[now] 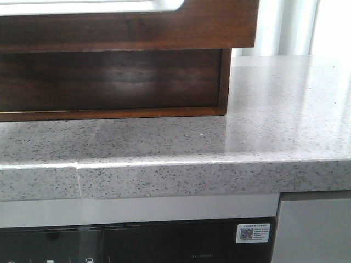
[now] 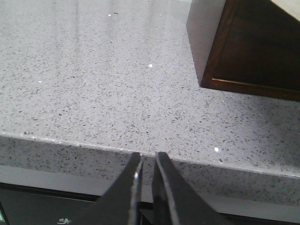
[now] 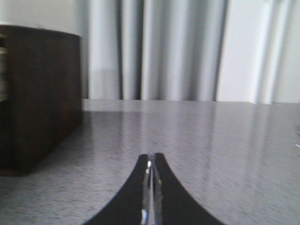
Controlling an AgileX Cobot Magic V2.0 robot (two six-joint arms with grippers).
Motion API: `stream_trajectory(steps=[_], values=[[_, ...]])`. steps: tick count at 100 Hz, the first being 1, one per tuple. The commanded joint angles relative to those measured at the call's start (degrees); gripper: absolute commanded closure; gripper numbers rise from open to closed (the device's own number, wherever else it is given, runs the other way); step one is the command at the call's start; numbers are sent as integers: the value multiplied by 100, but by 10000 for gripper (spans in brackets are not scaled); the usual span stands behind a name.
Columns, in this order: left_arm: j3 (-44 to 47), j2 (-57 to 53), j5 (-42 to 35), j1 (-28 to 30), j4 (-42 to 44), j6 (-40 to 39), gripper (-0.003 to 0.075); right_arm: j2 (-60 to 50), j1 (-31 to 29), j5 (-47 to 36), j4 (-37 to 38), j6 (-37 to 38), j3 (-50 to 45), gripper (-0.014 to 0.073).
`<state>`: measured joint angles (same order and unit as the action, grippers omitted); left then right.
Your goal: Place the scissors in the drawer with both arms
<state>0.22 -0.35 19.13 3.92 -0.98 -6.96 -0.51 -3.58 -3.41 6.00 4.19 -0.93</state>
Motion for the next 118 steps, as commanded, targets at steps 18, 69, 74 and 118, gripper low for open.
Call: stream_trajectory(steps=[18, 69, 74, 118], values=[[89, -189, -232, -8, -47, 15, 717, -112, -578, 1005, -164, -47, -72, 690], [89, -189, -232, -8, -47, 15, 717, -112, -657, 2088, -328, -419, -72, 690], [89, -189, -232, -8, -47, 15, 717, -112, -657, 2088, -328, -419, -72, 690], [89, -189, -232, -8, -47, 15, 717, -112, -657, 2088, -328, -419, -72, 690]])
